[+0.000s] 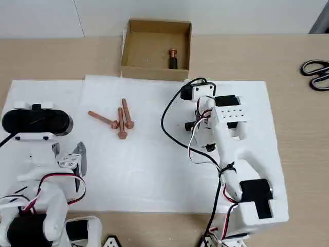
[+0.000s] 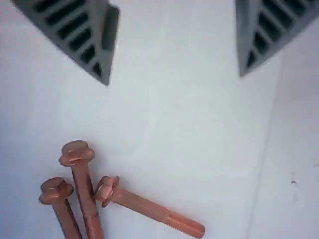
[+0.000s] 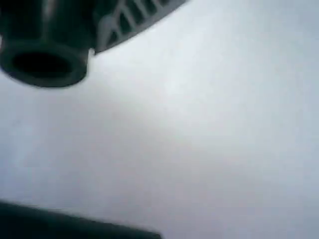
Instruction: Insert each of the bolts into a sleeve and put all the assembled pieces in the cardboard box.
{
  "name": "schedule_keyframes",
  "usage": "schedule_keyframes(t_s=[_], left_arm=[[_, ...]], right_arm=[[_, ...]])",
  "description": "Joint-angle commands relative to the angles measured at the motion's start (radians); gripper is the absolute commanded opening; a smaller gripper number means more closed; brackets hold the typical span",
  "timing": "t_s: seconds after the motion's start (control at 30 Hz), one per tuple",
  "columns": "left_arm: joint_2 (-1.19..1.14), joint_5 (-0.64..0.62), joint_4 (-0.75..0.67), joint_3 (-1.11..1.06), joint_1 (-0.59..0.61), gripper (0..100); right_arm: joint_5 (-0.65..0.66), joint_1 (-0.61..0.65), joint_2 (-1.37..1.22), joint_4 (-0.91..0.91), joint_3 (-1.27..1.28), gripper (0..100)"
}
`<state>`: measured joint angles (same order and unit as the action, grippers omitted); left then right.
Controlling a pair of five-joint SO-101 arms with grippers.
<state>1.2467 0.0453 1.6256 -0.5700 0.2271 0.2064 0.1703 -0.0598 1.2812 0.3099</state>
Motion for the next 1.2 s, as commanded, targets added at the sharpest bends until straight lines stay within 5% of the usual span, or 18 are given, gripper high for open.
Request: schedule_keyframes(t_s=[0.0, 0.4, 0.77, 0.93, 1.17], left_arm=[[0.000, -0.006, -0.015, -0.001, 0.006, 16], [0.000, -0.006, -0.015, -0.001, 0.008, 16], [0.000, -0.006, -0.015, -0.001, 0.008, 16], [0.000, -0.006, -0.015, -0.001, 0.008, 16], [-0.034, -0.005, -0.011, 0.030, 0.008, 16]], right_arm=[[-0.003, -0.005, -0.028, -0.012, -0.052, 10.5], [-0.002, -0.008, -0.203, -0.056, -0.083, 26.4], [-0.006, -0.008, -0.203, -0.056, -0.084, 0.2], [-0.003, -0.010, -0.202, -0.042, -0.107, 0.3], [-0.002, -0.010, -0.099, 0.228, -0.358, 0.3]])
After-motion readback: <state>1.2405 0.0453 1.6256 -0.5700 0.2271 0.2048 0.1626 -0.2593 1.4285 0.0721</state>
